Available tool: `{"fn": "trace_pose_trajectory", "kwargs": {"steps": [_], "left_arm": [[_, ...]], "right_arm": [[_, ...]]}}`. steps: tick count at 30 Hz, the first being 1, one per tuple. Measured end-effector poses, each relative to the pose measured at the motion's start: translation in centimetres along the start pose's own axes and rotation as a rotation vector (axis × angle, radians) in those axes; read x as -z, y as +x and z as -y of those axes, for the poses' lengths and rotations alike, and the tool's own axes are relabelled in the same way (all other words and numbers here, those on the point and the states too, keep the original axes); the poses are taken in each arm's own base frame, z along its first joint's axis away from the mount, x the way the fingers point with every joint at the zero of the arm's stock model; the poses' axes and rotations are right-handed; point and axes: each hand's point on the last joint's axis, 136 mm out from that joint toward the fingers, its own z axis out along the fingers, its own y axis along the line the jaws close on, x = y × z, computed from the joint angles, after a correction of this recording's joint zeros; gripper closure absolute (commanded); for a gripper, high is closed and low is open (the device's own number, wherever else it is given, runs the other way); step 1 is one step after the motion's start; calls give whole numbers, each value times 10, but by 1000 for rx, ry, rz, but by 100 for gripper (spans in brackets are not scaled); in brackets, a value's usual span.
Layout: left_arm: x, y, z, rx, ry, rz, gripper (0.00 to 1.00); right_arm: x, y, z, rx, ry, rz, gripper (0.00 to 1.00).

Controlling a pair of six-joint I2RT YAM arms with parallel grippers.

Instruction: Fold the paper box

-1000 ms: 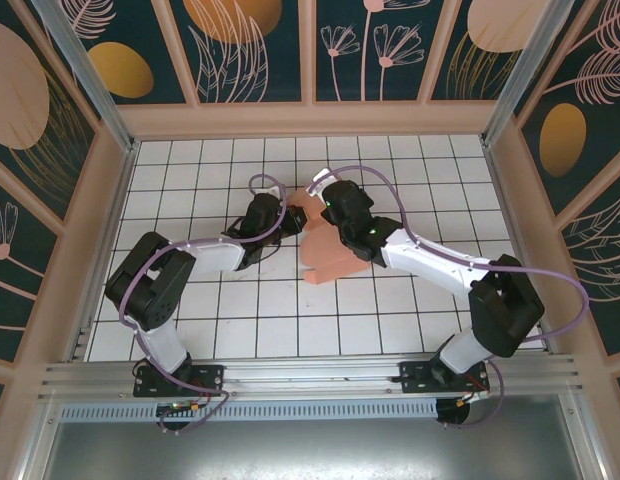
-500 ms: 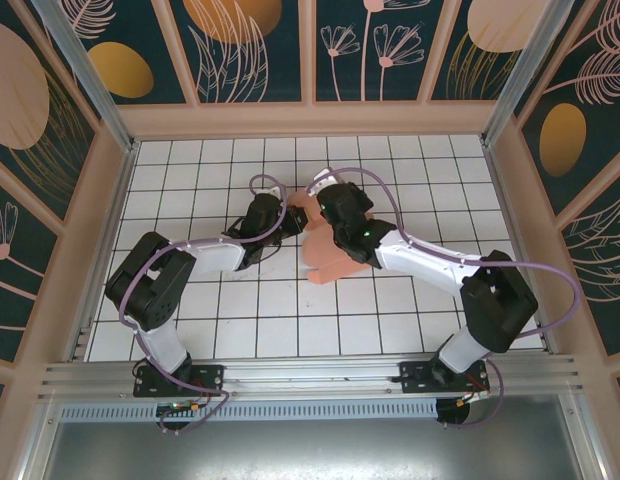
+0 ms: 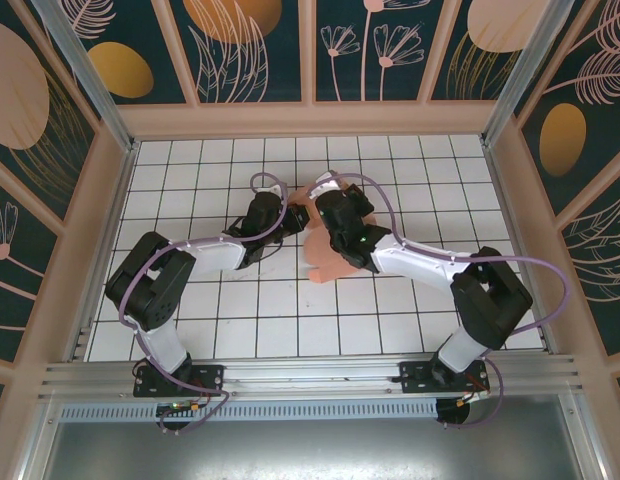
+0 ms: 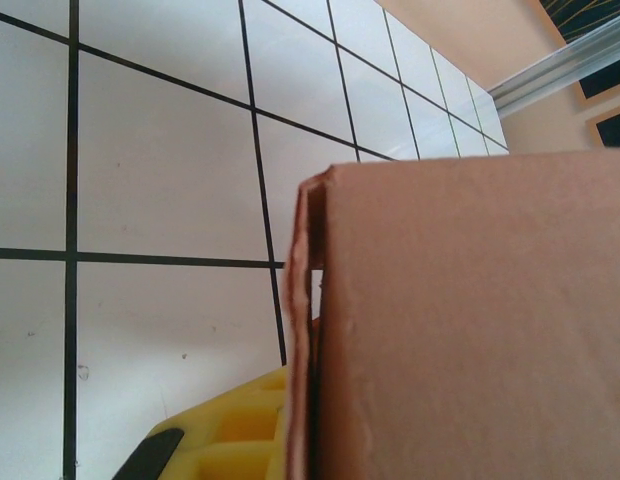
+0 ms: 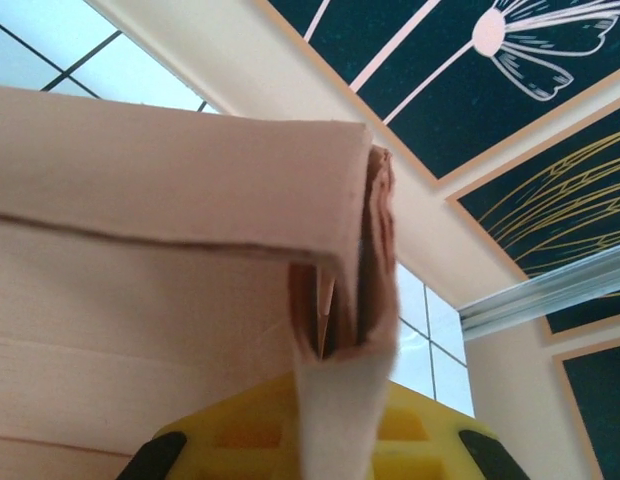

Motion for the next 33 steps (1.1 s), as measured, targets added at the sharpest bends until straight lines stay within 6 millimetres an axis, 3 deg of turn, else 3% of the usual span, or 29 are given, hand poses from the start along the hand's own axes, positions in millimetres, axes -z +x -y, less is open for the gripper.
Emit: {"fn": "trace_pose_trajectory", "kwargs": {"steps": [1,2,6,7,8,10,13,14,19,25,29,33], "left_arm": [[0,0,0,0,-1,0,100],[0,0,0,0,0,0,100],[0,-1,1,8,2,1,100],[0,-1,2,8,3,1,100],[-1,-1,2,8,4,2,100],[-1,-2,2,8,4,3,100],[-1,-3,3,8,5,5,100],[-1,-3,4,8,6,5,100],[-2,-3,4,12,6,4,100],[-6,-4,5,15,2,0,100],[-6,-2,1,2,-22,-14,100],[-7,-8,0,-67,-79,-32,100]], "right_arm": [[0,1,1,11,10,-2,85],[0,2,0,15,12,-2,100],[1,-1,3,-8,33,5,100],[1,-1,4,-10,35,4,96],[1,-1,3,-13,35,5,74],[1,-2,2,-22,22,-3,41],[3,-7,-6,-69,-53,-6,11],[6,-10,-9,-95,-92,2,7],[32,-32,-6,-274,-304,81,4],[64,-57,43,-529,-430,216,4],[70,-48,68,-672,-470,245,5],[64,-28,80,-773,-480,218,7]]}}
